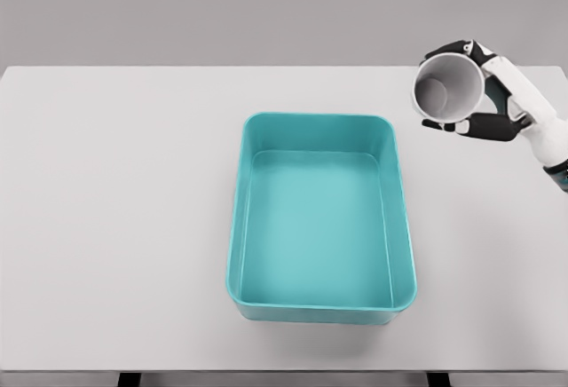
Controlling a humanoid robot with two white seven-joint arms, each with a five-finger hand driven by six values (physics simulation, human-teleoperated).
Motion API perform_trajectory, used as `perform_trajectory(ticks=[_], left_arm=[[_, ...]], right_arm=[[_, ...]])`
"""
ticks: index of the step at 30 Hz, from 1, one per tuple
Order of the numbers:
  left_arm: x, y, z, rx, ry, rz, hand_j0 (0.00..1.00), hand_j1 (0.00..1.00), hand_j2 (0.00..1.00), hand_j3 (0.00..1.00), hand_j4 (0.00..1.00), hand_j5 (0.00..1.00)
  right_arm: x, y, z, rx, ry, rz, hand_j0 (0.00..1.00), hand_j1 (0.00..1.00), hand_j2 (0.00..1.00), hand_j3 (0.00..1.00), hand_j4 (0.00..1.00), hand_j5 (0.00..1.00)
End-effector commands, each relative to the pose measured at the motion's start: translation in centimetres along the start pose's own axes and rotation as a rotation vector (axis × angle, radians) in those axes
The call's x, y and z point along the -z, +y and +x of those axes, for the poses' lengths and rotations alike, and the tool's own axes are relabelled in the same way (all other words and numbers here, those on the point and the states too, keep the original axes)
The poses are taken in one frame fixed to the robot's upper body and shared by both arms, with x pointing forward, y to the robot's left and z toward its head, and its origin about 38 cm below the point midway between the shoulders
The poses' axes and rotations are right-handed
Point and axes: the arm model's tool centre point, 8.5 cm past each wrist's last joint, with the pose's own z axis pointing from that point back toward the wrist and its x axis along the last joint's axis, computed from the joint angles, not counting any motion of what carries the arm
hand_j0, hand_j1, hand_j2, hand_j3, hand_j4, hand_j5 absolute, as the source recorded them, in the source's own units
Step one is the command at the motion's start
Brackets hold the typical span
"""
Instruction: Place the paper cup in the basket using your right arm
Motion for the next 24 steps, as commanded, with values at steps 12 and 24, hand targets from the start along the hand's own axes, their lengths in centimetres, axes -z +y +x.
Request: perform_trajectory(ticks=[12, 24], left_arm=[[0.0, 0.0, 0.0, 0.000, -0.001, 0.000, 1.00, 1.00, 1.00, 1.00, 1.00, 1.00], [0.0, 0.0, 0.0, -0.001, 0.001, 0.000, 1.00, 1.00, 1.00, 1.00, 1.00, 1.00]], right_arm=[[2.5, 4.2, 5.5, -0.213, -0.219, 0.285, 0.47, 0.47, 0.47, 0.47, 0.47, 0.47], [4.9, 7.6, 5.8, -0.280, -0.242, 0.520, 0.46, 0.46, 0.46, 0.46, 0.46, 0.46]])
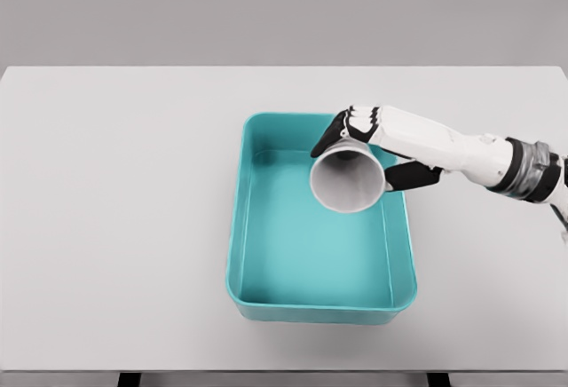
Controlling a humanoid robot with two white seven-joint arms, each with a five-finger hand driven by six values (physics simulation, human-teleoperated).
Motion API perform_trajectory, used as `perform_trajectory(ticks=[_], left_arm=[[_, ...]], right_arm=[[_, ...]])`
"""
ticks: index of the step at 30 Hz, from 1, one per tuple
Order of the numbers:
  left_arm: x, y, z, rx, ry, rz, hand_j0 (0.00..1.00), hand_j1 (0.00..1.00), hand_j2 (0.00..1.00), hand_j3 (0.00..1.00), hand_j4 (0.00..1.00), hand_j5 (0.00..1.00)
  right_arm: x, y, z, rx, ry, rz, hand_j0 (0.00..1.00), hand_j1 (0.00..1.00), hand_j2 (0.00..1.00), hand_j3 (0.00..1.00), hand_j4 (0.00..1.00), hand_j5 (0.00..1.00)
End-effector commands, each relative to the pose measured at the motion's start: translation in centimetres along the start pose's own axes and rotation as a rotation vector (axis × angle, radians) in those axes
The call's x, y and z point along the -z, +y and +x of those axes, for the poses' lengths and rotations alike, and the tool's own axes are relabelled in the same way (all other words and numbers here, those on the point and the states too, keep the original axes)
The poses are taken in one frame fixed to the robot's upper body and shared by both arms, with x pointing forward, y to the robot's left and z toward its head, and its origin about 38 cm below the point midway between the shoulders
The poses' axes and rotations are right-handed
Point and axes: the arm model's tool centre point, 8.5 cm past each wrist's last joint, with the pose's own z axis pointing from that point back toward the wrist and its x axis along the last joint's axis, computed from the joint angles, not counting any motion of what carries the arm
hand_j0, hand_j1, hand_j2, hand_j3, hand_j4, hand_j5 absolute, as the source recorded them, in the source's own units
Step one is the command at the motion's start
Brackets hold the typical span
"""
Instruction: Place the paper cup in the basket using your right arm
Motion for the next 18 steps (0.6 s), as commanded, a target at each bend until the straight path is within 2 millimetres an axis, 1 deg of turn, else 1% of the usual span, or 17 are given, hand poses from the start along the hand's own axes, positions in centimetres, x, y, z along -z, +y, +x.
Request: perform_trajectory(ticks=[1, 7, 11, 16, 17, 18], left_arm=[[0.0, 0.0, 0.0, 0.000, 0.000, 0.000, 1.00, 1.00, 1.00, 1.00, 1.00, 1.00], [0.0, 0.0, 0.0, 0.000, 0.001, 0.000, 1.00, 1.00, 1.00, 1.00, 1.00, 1.00], [0.0, 0.0, 0.0, 0.000, 0.001, 0.000, 1.00, 1.00, 1.00, 1.00, 1.00, 1.00], [0.0, 0.0, 0.0, 0.000, 0.001, 0.000, 1.00, 1.00, 1.00, 1.00, 1.00, 1.00], [0.0, 0.0, 0.0, 0.000, 0.001, 0.000, 1.00, 1.00, 1.00, 1.00, 1.00, 1.00], [0.0, 0.0, 0.0, 0.000, 0.001, 0.000, 1.00, 1.00, 1.00, 1.00, 1.00, 1.00]], right_arm=[[0.3, 1.1, -0.1, 0.009, 0.006, 0.046, 0.46, 0.46, 0.46, 0.46, 0.46, 0.46], [0.9, 2.2, -0.3, -0.021, 0.024, 0.117, 0.46, 0.46, 0.46, 0.46, 0.46, 0.46], [1.2, 3.3, -0.6, -0.025, 0.040, 0.168, 0.46, 0.46, 0.46, 0.46, 0.46, 0.46], [0.9, 4.3, -0.8, -0.033, 0.063, 0.219, 0.47, 0.47, 0.47, 0.47, 0.47, 0.47], [0.9, 4.3, -0.8, -0.035, 0.065, 0.222, 0.48, 0.48, 0.48, 0.48, 0.48, 0.48], [0.9, 4.3, -0.9, -0.035, 0.067, 0.222, 0.55, 0.55, 0.55, 0.55, 0.55, 0.55]])
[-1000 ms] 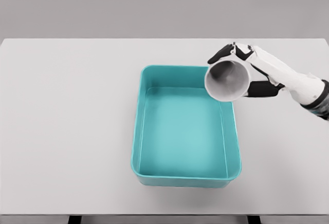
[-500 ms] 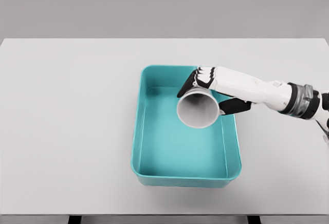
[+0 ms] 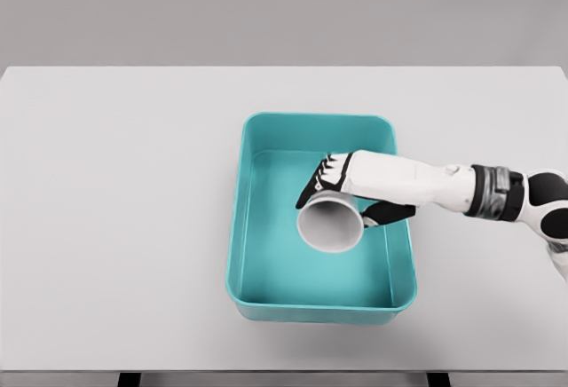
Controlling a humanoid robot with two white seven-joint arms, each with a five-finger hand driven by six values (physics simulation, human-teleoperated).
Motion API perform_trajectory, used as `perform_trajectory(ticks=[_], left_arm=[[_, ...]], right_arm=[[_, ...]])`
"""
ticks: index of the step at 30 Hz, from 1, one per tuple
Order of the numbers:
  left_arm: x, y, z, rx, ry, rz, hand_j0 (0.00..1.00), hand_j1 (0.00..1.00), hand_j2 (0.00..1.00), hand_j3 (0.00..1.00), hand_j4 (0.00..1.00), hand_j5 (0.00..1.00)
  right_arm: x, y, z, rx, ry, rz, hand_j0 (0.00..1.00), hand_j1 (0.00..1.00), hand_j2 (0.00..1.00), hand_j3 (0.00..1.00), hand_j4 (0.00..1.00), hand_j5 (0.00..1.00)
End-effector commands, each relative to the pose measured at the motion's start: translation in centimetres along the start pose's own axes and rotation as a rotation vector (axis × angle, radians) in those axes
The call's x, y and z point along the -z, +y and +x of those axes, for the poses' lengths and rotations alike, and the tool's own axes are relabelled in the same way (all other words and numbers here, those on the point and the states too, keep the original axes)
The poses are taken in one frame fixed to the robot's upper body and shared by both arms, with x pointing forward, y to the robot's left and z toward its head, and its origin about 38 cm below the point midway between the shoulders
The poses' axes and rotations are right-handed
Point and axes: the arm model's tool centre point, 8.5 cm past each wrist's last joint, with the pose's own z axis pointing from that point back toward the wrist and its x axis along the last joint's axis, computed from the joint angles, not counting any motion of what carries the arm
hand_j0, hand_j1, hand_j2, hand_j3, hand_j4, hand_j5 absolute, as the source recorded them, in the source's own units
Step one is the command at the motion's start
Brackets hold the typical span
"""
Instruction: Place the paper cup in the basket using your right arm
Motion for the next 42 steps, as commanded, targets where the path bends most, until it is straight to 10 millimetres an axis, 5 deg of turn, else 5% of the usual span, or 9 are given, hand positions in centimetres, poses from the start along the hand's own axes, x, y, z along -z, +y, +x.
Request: perform_trajectory(ticks=[1, 2, 4, 19, 24, 32, 42], left_arm=[[0.0, 0.0, 0.0, 0.001, -0.001, 0.000, 1.00, 1.00, 1.00, 1.00, 1.00, 1.00], [0.0, 0.0, 0.0, 0.000, 0.000, 0.000, 1.00, 1.00, 1.00, 1.00, 1.00, 1.00], [0.0, 0.0, 0.0, 0.000, 0.000, 0.000, 1.00, 1.00, 1.00, 1.00, 1.00, 1.00], [0.0, 0.0, 0.0, 0.000, 0.000, 0.000, 1.00, 1.00, 1.00, 1.00, 1.00, 1.00], [0.0, 0.0, 0.0, 0.000, 0.000, 0.000, 1.00, 1.00, 1.00, 1.00, 1.00, 1.00], [0.0, 0.0, 0.0, 0.000, 0.000, 0.000, 1.00, 1.00, 1.00, 1.00, 1.00, 1.00], [0.0, 0.0, 0.0, 0.000, 0.000, 0.000, 1.00, 1.00, 1.00, 1.00, 1.00, 1.00]], right_arm=[[-0.2, 0.2, -0.1, 0.004, 0.011, 0.011, 0.76, 0.76, 0.76, 0.76, 0.76, 0.76], [-0.2, 0.1, -0.1, 0.004, 0.012, 0.010, 0.90, 0.90, 0.90, 0.90, 0.90, 0.90], [-0.2, 0.0, -0.1, 0.000, 0.011, 0.009, 0.94, 0.94, 0.94, 0.94, 0.94, 0.94], [-0.5, -0.9, -0.3, 0.002, 0.024, -0.009, 0.98, 0.98, 0.98, 0.98, 0.98, 0.98], [-4.1, -5.4, -1.2, 0.078, 0.121, -0.206, 0.98, 0.98, 0.98, 0.98, 0.98, 0.98], [-11.0, -6.2, -1.0, 0.166, 0.188, -0.315, 0.98, 0.98, 0.98, 0.98, 0.98, 0.98], [-11.8, -5.4, -1.1, 0.195, 0.203, -0.320, 1.00, 1.00, 1.00, 1.00, 1.00, 1.00]])
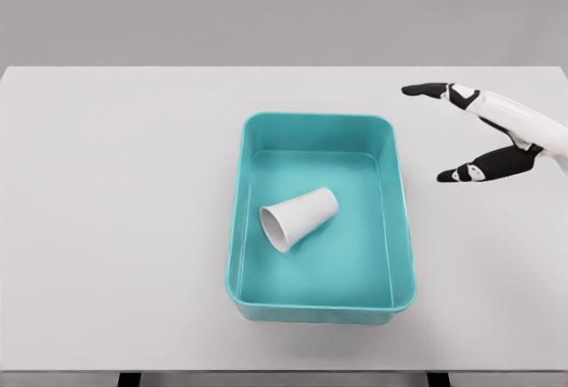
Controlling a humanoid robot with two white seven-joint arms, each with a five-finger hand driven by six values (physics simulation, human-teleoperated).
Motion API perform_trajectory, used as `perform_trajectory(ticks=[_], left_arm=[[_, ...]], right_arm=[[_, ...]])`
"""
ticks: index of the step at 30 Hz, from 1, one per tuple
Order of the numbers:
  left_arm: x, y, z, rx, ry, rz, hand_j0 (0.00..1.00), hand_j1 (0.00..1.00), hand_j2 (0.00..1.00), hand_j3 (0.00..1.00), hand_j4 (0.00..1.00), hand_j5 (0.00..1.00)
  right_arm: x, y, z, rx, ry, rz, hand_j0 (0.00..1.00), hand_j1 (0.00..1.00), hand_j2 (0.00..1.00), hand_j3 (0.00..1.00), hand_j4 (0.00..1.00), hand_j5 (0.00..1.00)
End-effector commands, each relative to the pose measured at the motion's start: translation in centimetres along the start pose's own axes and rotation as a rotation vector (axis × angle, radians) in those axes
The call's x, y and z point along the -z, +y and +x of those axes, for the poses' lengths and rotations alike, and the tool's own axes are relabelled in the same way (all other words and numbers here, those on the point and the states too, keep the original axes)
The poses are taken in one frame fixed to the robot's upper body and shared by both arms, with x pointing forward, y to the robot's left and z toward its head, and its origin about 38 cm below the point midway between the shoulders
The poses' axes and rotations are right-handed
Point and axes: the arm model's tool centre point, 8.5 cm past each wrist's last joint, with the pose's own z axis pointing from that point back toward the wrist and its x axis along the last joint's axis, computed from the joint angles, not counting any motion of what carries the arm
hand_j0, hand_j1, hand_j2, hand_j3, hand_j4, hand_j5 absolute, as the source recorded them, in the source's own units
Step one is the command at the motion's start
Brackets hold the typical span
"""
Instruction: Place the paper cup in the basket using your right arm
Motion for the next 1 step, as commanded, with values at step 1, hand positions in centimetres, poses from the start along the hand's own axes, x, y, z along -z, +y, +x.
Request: perform_trajectory(ticks=[1], left_arm=[[0.00, 0.00, -0.01, 0.001, 0.001, 0.000, 1.00, 1.00, 1.00, 1.00, 1.00, 1.00]], right_arm=[[-0.04, -0.11, 0.00, 0.007, -0.002, -0.007, 1.00, 1.00, 1.00, 1.00, 1.00, 1.00]])
